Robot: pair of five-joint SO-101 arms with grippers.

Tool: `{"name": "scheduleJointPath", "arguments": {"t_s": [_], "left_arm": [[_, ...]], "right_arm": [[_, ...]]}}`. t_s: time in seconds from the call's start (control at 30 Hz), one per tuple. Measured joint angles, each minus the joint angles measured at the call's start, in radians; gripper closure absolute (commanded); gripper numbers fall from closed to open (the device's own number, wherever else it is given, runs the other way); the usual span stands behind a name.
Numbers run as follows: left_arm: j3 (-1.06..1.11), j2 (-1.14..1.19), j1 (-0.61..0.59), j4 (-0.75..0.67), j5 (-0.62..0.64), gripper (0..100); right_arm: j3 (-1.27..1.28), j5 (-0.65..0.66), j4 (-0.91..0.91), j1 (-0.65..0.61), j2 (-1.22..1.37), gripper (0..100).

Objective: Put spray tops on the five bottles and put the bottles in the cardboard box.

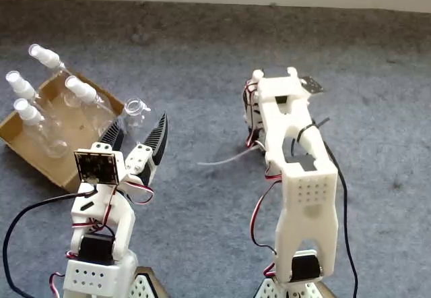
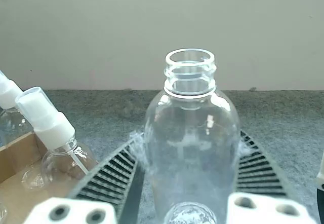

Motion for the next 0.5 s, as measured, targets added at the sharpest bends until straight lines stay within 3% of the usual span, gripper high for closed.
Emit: {"name": "scheduleJointPath", "arguments": {"t_s": [0.23,0.5], "left_arm": [[0.000,0.000,0.000,0.000,0.000,86],[0.000,0.000,0.000,0.000,0.000,86]], "right_arm": [[-0.143,0.253,0.176,0.000,0.002,98.7],[-0.313,0.621,0.195,0.000,0.003,98.7]]}}
